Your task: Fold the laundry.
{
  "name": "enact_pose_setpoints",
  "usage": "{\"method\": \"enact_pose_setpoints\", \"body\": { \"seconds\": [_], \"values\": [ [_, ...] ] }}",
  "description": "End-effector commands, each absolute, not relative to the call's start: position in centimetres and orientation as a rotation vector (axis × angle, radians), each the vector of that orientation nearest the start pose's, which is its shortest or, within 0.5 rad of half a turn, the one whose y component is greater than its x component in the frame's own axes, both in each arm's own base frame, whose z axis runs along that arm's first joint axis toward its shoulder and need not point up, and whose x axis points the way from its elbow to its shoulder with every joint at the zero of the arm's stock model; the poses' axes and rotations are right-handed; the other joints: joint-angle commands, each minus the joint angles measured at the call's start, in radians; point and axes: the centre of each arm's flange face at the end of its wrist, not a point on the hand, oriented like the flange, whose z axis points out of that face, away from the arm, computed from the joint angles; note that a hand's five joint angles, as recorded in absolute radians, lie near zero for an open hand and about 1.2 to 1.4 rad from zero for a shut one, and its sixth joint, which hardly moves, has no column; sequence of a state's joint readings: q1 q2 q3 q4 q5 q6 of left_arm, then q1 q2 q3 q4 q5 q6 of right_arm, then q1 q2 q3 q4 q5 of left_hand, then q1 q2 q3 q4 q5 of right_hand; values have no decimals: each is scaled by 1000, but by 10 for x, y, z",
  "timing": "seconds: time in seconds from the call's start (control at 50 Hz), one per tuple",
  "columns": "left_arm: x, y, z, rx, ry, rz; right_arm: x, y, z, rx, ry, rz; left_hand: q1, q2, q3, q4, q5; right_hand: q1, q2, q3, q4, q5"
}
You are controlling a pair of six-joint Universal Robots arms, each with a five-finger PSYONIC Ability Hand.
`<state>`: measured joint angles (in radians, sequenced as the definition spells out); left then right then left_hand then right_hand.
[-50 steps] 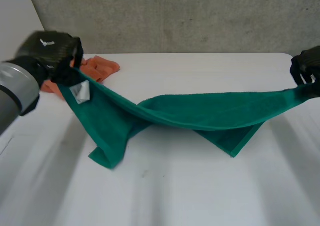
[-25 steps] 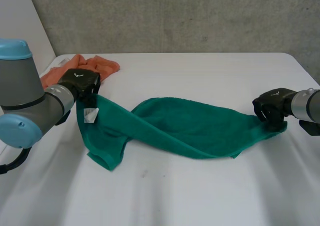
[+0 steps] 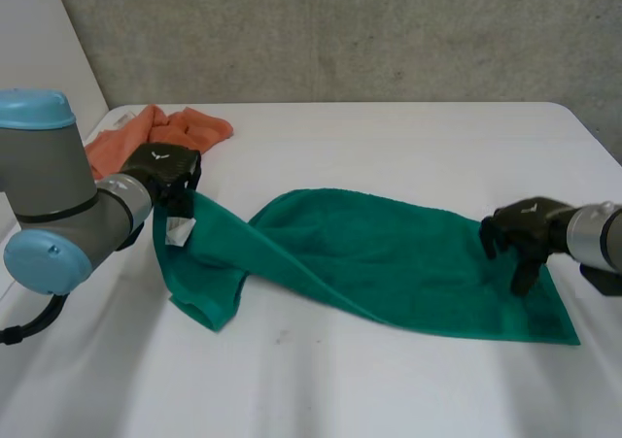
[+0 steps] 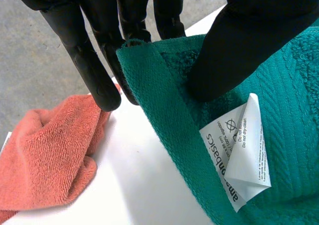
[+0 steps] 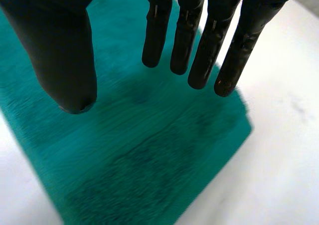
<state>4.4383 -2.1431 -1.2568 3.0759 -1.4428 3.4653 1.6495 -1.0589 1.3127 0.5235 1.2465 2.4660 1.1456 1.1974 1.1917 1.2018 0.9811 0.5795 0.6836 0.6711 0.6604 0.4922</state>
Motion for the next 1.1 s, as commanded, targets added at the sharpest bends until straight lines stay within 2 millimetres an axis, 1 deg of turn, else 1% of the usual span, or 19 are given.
{"method": "enact_pose_setpoints", "body": {
  "seconds": [0.02, 0.04, 0.1, 0.2, 0.28, 0.42, 0.52, 0.56, 0.68, 0.7, 0.72, 0.74, 0.76, 0.78, 0.9, 0.98, 1.02, 1.06, 1.1],
  "values": [
    [-244, -343, 189, 881, 2467, -1865, 180, -302, 174, -1199, 2537, -1273, 251, 199, 205, 194, 241, 131, 27, 39, 50, 44],
    [-244, -343, 189, 881, 2467, -1865, 175, -299, 177, -1177, 2546, -1299, 251, 199, 205, 194, 241, 116, 12, 25, 35, 29],
    [-243, -343, 190, 876, 2464, -1868, 171, -291, 177, -1160, 2548, -1311, 251, 199, 205, 194, 241, 69, -35, -22, -12, -18],
    [-242, -344, 192, 873, 2461, -1871, 171, -277, 165, -1151, 2497, -1365, 251, 199, 205, 194, 241, -48, -152, -140, -129, -135],
    [-242, -344, 192, 873, 2459, -1873, 166, -269, 156, -1139, 2495, -1408, 251, 199, 205, 194, 241, -54, -158, -146, -135, -141],
    [-243, -344, 192, 876, 2458, -1876, 163, -264, 140, -1137, 2491, -1461, 251, 199, 205, 194, 241, -34, -138, -125, -115, -121],
    [-244, -343, 191, 879, 2463, -1874, 163, -269, 136, -1146, 2465, -1541, 251, 199, 205, 194, 241, -13, -117, -105, -94, -100],
    [-244, -343, 191, 882, 2463, -1874, 163, -270, 136, -1149, 2457, -1562, 251, 199, 205, 194, 241, 10, -94, -81, -71, -77],
    [-244, -343, 190, 880, 2466, -1870, 162, -276, 128, -1151, 2448, -1588, 251, 199, 205, 194, 241, 122, 18, 30, 41, 35],
    [-244, -343, 190, 880, 2466, -1870, 162, -277, 127, -1152, 2447, -1593, 251, 199, 205, 194, 241, 177, 73, 86, 96, 90],
    [-244, -343, 190, 880, 2466, -1870, 162, -279, 125, -1152, 2440, -1612, 251, 199, 205, 194, 241, 390, 286, 298, 309, 303],
    [-244, -342, 190, 881, 2467, -1871, 163, -280, 125, -1152, 2436, -1620, 251, 199, 205, 194, 241, 500, 396, 408, 419, 412],
    [-244, -342, 191, 880, 2466, -1872, 163, -282, 126, -1154, 2425, -1644, 251, 199, 205, 194, 241, 739, 635, 647, 658, 652],
    [-244, -342, 191, 882, 2464, -1872, 164, -283, 126, -1159, 2418, -1657, 251, 199, 205, 194, 241, 816, 712, 724, 735, 729],
    [-246, -340, 192, 885, 2467, -1874, 164, -290, 127, -1165, 2418, -1672, 251, 199, 205, 194, 241, 817, 713, 725, 736, 730],
    [-246, -336, 192, 892, 2476, -1863, 162, -296, 135, -1154, 2414, -1697, 251, 199, 205, 194, 241, 817, 713, 725, 736, 730],
    [-245, -333, 197, 889, 2467, -1875, 162, -300, 143, -1157, 2410, -1720, 251, 199, 205, 194, 241, 817, 713, 725, 736, 730],
    [-243, -330, 208, 884, 2444, -1904, 163, -298, 164, -1154, 2400, -1715, 251, 199, 205, 194, 241, 817, 713, 725, 736, 730],
    [-242, -328, 212, 878, 2438, -1916, 164, -298, 174, -1136, 2386, -1718, 251, 199, 205, 194, 241, 817, 713, 725, 736, 730]
  ]
}}
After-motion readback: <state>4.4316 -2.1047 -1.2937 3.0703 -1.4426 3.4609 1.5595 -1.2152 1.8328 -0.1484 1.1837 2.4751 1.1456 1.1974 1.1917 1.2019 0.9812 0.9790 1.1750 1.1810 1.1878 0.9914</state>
